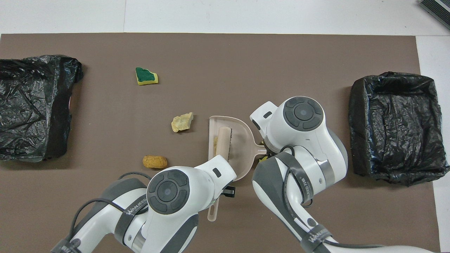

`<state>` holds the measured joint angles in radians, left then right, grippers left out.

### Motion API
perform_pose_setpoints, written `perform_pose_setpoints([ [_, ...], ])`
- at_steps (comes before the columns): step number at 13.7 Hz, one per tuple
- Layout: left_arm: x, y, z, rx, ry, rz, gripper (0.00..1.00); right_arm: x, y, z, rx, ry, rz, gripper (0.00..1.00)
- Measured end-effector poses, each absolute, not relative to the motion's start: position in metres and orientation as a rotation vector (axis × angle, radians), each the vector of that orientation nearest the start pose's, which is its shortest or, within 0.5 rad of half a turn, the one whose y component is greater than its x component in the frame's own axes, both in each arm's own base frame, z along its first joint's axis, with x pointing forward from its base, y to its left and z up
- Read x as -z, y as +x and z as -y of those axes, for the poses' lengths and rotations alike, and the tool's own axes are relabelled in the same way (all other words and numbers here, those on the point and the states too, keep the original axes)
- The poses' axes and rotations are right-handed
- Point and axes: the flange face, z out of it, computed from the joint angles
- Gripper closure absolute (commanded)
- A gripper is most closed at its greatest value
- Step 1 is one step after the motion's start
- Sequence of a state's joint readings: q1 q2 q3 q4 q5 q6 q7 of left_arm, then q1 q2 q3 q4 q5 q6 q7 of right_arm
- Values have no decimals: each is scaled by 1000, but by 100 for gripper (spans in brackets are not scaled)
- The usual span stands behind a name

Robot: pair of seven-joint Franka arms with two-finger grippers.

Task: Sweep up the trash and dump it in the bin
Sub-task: 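Brush the yellow chunks into the dustpan held by the right gripper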

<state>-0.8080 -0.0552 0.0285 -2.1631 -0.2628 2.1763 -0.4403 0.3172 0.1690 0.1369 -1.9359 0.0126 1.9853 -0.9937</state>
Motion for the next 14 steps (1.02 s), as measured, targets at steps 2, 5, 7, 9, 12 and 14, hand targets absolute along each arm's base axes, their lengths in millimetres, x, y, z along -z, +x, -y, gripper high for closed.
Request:
perform_pose_setpoints([
  [2, -443, 386, 368, -148, -3346, -280, 100, -390, 523, -254, -161, -2309, 2027, 100],
  [5, -444, 400, 319, -283, -3240, -197, 100, -390, 523, -253, -161, -2312, 2025, 100],
  [7, -442, 406, 289, -322, -3144, -118, 100, -390, 524, -252, -162, -2315, 2022, 100],
  [9, -438, 409, 264, -351, -3078, -18, 100, -390, 524, -251, -165, -2315, 2020, 100],
  [12, -428, 410, 229, -394, -3026, 207, 100, -390, 524, -251, -167, -2315, 2019, 100],
  [14, -419, 403, 210, -421, -3003, 302, 100, -389, 524, -251, -168, -2315, 2022, 100],
])
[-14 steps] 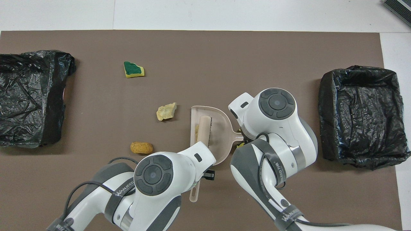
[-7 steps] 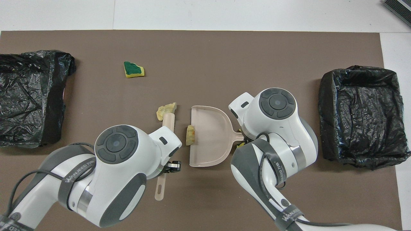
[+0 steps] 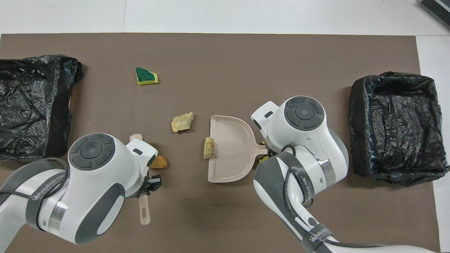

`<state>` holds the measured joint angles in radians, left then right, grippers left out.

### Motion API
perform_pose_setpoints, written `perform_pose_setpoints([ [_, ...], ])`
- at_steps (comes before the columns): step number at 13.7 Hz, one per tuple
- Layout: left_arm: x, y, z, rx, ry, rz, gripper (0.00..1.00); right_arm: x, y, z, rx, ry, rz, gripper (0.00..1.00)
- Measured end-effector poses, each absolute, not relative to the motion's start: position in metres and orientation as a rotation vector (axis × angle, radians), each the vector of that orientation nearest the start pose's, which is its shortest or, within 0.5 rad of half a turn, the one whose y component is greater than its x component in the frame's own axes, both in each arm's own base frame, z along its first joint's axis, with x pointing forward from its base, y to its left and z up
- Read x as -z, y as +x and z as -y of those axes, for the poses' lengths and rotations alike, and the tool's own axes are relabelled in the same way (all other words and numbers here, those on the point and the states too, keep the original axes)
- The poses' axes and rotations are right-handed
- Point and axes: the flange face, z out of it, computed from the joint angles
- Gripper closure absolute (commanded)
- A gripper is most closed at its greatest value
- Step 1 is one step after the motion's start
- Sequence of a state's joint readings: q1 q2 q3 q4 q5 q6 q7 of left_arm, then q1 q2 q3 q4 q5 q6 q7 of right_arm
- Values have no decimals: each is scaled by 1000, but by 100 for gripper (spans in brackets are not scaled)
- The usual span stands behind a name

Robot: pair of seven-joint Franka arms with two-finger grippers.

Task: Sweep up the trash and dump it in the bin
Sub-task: 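Brush the yellow chunks into the dustpan held by the right gripper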

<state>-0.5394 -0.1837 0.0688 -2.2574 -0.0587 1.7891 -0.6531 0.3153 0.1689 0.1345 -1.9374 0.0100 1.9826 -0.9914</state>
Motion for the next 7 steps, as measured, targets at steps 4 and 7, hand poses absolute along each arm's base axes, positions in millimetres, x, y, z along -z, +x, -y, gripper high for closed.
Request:
perform_pose_setpoints([
  [4, -396, 384, 193, -403, -2972, 493, 100, -389, 524, -251, -170, -2314, 2025, 100],
  [7, -372, 381, 193, -318, -2985, 616, 100, -390, 522, -255, -181, -2337, 2039, 100],
])
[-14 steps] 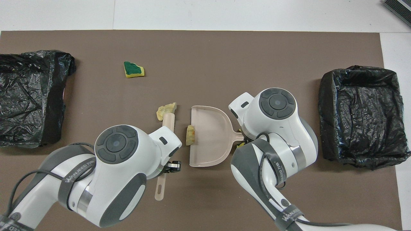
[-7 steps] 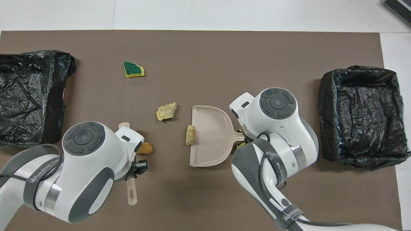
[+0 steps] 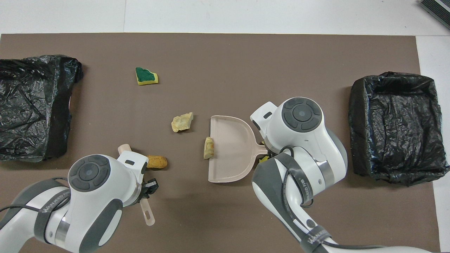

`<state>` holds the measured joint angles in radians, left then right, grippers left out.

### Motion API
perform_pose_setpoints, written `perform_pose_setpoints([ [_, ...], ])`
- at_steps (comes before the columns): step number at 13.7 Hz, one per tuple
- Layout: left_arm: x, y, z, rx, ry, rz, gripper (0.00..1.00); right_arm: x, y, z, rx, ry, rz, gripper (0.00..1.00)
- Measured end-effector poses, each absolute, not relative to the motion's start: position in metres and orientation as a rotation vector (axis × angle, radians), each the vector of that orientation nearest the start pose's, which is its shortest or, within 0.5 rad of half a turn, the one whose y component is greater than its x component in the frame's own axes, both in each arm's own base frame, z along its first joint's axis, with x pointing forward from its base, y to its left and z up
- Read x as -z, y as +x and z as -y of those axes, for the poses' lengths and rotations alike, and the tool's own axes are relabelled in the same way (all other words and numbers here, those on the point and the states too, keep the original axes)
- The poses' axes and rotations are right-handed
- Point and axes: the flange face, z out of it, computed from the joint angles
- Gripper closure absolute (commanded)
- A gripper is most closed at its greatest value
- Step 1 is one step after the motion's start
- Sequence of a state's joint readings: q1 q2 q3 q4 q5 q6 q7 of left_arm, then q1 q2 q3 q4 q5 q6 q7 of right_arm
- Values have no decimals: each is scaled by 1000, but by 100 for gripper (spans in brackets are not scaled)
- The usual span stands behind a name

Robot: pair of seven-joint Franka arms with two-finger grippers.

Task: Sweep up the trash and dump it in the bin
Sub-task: 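Brush the yellow chunks into the dustpan held by the right gripper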

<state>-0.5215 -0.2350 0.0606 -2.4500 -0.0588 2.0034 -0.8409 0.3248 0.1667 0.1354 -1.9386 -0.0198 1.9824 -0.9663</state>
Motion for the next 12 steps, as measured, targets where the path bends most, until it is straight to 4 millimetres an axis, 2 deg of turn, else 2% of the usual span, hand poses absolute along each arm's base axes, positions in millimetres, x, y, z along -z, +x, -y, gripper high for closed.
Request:
perform_pose_setpoints([
  [5, -352, 399, 208, -224, -3046, 657, 100, -392, 518, -258, -187, -2353, 2047, 100],
  [8, -352, 410, 227, -255, -3120, 586, 100, -395, 514, -259, -240, -2332, 2056, 100],
  [12, -357, 393, 266, -299, -3211, 347, 100, -400, 510, -264, -254, -2188, 2193, 100],
])
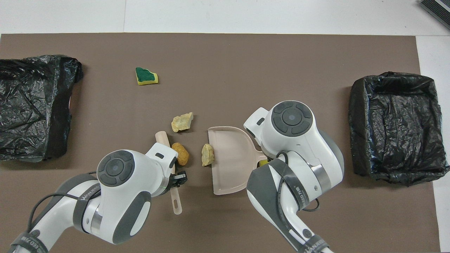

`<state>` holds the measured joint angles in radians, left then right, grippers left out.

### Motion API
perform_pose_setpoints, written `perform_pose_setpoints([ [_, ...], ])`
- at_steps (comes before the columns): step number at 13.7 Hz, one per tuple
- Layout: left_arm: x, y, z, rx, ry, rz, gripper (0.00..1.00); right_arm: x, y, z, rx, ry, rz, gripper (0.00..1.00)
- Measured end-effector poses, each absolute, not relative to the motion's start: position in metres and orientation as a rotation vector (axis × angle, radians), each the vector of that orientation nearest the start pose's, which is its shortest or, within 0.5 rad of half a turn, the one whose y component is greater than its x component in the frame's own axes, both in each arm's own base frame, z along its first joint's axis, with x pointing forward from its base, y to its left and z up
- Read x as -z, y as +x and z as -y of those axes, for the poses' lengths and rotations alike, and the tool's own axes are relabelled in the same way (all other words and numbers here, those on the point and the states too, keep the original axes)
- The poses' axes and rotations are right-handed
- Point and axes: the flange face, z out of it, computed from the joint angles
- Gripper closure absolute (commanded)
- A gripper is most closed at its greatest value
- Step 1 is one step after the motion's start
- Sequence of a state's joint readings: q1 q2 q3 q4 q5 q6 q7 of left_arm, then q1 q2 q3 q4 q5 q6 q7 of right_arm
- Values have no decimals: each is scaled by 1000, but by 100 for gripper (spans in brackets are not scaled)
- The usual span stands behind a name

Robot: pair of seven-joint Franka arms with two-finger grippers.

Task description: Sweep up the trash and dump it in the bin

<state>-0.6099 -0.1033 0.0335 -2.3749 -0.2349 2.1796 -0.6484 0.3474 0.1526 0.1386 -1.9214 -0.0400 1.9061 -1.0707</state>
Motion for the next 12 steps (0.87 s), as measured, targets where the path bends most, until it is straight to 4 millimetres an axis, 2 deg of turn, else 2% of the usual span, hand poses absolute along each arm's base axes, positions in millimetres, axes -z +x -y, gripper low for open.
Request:
perform_pose_setpoints([
  [7, -367, 353, 327, -325, -3284, -58, 100, -400, 507, -268, 261, 2206, -2269, 100],
  [10, -395, 349, 357, -269, -3327, -148, 100, -393, 510, -264, 206, 2170, -2298, 100],
  [12, -407, 351, 365, -255, -3342, -171, 100, -386, 510, -264, 174, 2161, -2303, 100],
])
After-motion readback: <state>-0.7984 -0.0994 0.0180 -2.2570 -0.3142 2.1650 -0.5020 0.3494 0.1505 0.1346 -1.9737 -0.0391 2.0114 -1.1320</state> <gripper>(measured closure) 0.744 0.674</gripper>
